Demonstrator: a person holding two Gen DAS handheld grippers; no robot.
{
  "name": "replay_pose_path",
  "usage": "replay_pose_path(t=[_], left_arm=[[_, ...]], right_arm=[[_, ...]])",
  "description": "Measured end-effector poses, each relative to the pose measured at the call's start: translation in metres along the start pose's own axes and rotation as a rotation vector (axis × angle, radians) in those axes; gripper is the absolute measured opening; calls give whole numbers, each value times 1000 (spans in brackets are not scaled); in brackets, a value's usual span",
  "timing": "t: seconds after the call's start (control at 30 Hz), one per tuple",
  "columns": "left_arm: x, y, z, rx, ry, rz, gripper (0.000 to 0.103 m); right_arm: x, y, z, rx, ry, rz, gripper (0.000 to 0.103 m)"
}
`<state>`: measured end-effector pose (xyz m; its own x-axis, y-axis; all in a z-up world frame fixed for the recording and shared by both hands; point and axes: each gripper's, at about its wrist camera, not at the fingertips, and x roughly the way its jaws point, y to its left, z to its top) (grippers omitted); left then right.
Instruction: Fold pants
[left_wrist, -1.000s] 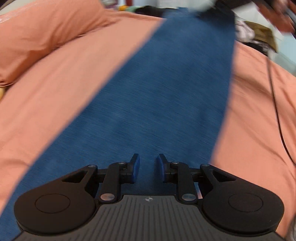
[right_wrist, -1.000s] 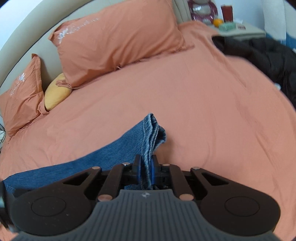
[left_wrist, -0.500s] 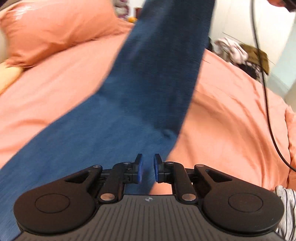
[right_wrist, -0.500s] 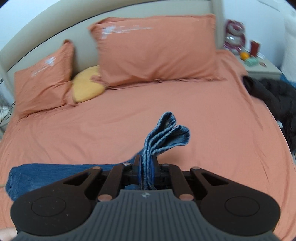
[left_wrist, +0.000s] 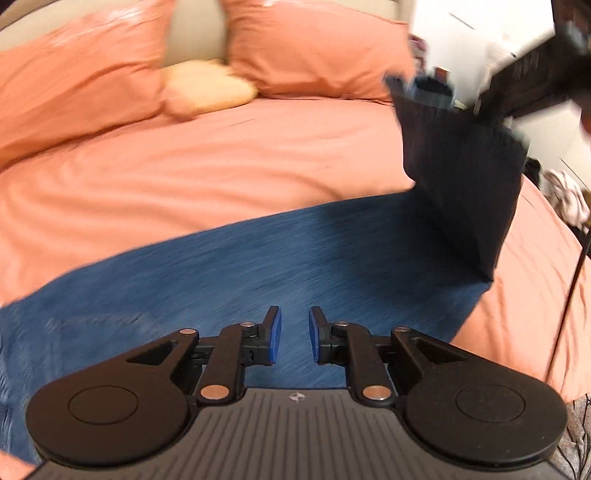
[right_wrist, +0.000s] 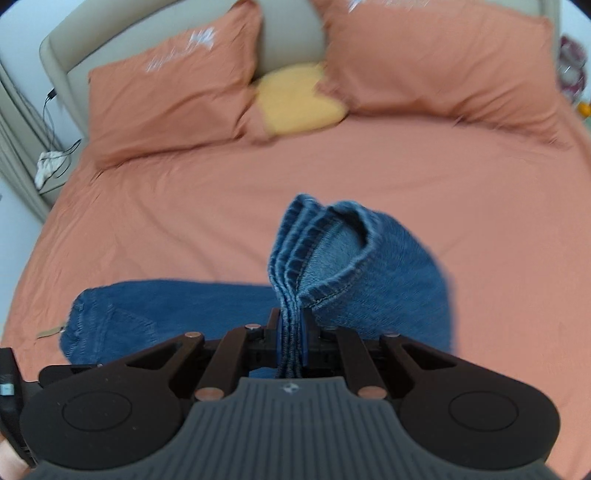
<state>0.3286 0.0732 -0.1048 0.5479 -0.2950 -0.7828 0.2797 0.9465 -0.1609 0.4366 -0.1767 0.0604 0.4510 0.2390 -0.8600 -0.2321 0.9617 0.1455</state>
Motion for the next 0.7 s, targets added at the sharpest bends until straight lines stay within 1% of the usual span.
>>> replay_pose_path(t=[0.17,0.3,0.37,0.43,0.5,0.57,0.6,0.63,0.67,0.7], left_arm=[[-7,46,-11,-110,8,21,22],[-7,70,-24,-166,18,8,24],[-9,78,-28,-187,20,-10,24],[-7,80,-30,-209,19,-37,30],[-3,81,-30,-238,17,-69,40],[3,80,-27,-270,17,-103,45],[6,79,-24,-286,15,-118,49],[9,78,-21,-300,11,-132,52],[13,76,-18,-314,5,-147,58],[18,75,-16,-329,0,-159,62]], right_arm=[[86,34,-43,31,103,61,5],[145,42,-74,50,178,44,5],[165,47,-86,54,202,32,5],[177,48,-94,58,211,26,6],[183,48,-97,77,217,43,19],[183,47,-96,88,215,78,27],[179,48,-96,89,213,96,27],[173,48,-94,84,206,107,29],[165,47,-92,78,195,118,38],[156,45,-90,69,178,126,44]])
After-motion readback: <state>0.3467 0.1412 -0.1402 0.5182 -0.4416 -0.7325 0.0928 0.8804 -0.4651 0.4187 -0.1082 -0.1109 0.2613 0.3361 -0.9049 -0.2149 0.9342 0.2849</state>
